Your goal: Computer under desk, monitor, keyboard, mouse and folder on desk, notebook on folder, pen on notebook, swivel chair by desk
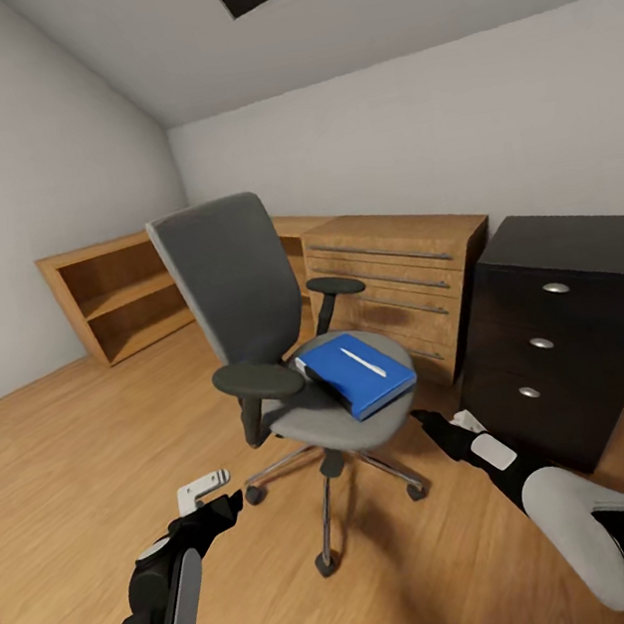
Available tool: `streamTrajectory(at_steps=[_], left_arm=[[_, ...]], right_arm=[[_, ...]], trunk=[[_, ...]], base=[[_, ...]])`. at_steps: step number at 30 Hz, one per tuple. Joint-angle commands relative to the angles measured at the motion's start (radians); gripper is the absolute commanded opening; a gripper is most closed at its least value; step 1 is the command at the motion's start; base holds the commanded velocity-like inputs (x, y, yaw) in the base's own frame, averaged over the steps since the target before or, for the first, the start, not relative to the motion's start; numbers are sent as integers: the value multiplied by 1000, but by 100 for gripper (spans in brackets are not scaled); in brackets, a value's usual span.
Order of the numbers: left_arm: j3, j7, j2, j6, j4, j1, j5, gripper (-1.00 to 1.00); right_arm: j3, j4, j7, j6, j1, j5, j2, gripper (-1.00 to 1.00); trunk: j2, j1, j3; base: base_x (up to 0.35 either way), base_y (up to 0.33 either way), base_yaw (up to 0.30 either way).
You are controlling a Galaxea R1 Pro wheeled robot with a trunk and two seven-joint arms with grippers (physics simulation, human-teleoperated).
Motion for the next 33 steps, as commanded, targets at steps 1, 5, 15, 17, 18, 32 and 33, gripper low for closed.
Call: streamTrajectory(at_steps=[1, 5, 15, 17, 18, 32, 33], left_arm=[[1, 7, -1, 4, -1, -1, 11, 100], [1, 7, -1, 3, -1, -1, 11, 100], [1, 7, -1, 3, -1, -1, 11, 100], [1, 7, -1, 3, -1, -1, 11, 100], [1, 7, -1, 3, -1, -1, 11, 100], [-2, 6, -3, 3, 0, -1, 10, 100], [-3, 5, -3, 3, 0, -1, 10, 100]], right_arm=[[-8, 0, 3, 6, 0, 1, 0, 100], [-8, 0, 3, 6, 0, 1, 0, 100], [-7, 0, 1, 4, 0, 2, 10, 100], [-7, 0, 0, 2, 0, 4, 20, 100], [-7, 0, 0, 2, 0, 5, 24, 100], [-6, 0, 1, 1, 0, 6, 29, 100], [-6, 0, 2, 1, 0, 7, 29, 100]], trunk=[[0, 0, -1], [0, 0, -1], [0, 0, -1], [0, 0, -1], [0, 0, -1], [0, 0, -1], [0, 0, -1]], base=[[-90, 1, 0], [-304, 0, 0], [-106, 0, 2], [-9, 0, 100], [-3, 0, 206], [127, 0, 221], [315, 0, 34]])
